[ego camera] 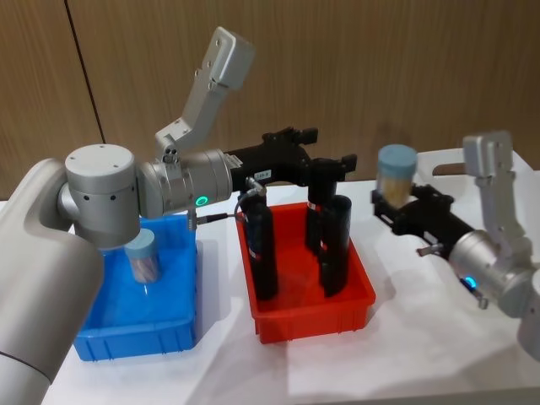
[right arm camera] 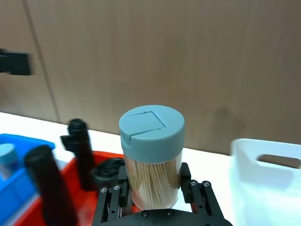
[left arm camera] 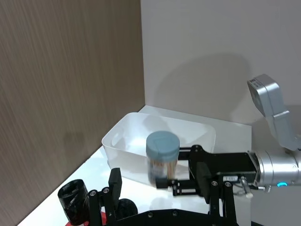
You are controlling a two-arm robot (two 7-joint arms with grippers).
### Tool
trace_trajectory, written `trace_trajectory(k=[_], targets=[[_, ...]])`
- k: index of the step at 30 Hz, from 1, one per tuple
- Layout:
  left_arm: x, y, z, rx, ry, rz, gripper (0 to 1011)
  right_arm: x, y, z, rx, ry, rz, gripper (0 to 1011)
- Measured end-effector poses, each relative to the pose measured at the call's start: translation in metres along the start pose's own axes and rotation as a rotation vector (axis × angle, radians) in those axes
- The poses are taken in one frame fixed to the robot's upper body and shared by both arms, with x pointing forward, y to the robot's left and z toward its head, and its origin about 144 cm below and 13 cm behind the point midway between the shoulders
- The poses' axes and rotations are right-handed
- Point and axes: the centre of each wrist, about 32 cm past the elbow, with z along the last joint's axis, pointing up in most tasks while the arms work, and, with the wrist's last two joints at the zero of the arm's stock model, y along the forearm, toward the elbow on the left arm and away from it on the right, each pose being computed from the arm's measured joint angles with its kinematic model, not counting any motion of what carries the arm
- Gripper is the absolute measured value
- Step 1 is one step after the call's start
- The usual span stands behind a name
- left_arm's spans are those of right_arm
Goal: Pick the cotton swabs from the blue box and place them into the white box.
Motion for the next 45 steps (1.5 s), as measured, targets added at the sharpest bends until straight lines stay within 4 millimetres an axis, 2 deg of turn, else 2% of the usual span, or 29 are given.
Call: trace_trajectory(k=[20,29,43,45], targets=[[0.000,0.000,0.000,0.000,0.000,0.000,1004,0.061,-0.005,-0.009,-0.019,-0.004,-0.244,623],[0.000,0.000,0.000,0.000,0.000,0.000,1004,0.077,-0.003,-0.013,-0.028,0.000,-0.302,623],[0.000,0.000,0.000,0.000,0.000,0.000,1004,0.090,0.002,-0.018,-0.025,0.011,-0.347,999],[0.000,0.000,0.000,0.000,0.000,0.000,1004,0.090,0.002,-0.019,-0.025,0.012,-0.349,1001]])
